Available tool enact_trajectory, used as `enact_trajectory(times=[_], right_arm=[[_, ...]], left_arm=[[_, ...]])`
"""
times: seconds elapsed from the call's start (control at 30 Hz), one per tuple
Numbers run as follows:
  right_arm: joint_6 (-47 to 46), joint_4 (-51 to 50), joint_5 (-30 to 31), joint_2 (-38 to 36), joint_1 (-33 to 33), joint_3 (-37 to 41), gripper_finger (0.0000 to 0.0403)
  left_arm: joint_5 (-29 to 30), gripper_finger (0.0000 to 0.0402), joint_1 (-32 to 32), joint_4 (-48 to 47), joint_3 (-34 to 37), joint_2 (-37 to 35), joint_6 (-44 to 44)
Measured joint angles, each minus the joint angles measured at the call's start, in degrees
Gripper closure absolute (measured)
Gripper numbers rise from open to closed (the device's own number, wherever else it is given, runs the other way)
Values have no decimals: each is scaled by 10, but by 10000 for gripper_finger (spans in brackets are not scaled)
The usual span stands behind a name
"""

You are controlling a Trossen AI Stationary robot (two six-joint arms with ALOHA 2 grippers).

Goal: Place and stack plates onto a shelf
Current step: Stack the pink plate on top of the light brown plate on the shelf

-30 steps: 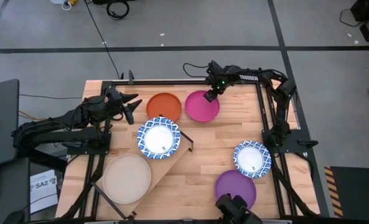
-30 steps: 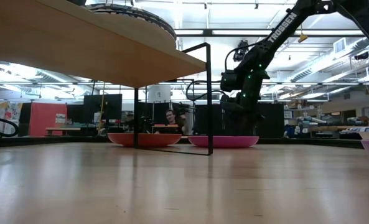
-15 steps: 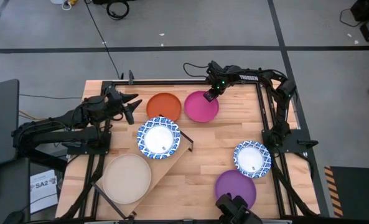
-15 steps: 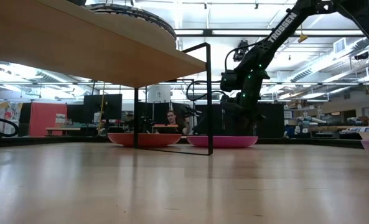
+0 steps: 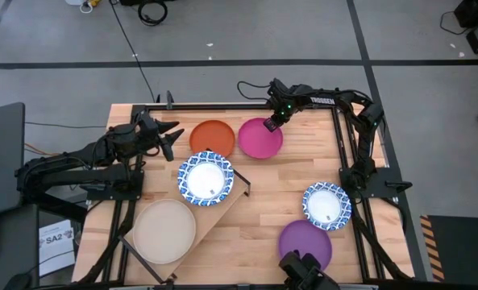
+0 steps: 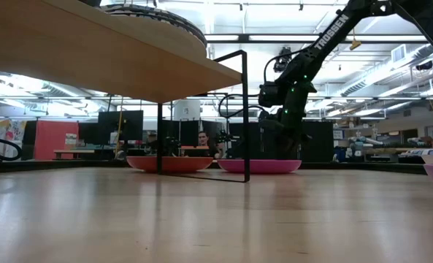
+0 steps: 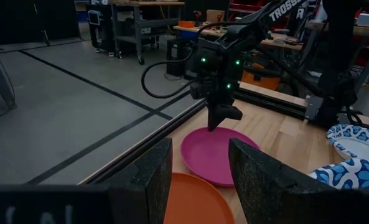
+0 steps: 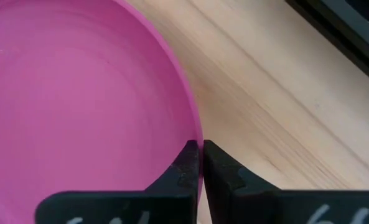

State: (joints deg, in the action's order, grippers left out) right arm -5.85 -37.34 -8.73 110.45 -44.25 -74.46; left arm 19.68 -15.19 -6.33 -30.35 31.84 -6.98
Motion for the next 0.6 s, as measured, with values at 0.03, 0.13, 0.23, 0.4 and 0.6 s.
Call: enact_trajectory(times=[0.03,0.13,0.23,0.4,0.6], right_arm=[[0,0,0,0,0,0,388],[-1,4,0,0,0,0,389],[-6,4,0,0,0,-2,389],[-6,2,0,0,0,-12,389],[-7,-10,1,0,0,-29,390]], left_arm=[[0,237,0,0,0,0,0],[0,237,0,0,0,0,0],[0,237,0,0,0,0,0],[0,237,0,0,0,0,1],[0,237,0,0,0,0,1]])
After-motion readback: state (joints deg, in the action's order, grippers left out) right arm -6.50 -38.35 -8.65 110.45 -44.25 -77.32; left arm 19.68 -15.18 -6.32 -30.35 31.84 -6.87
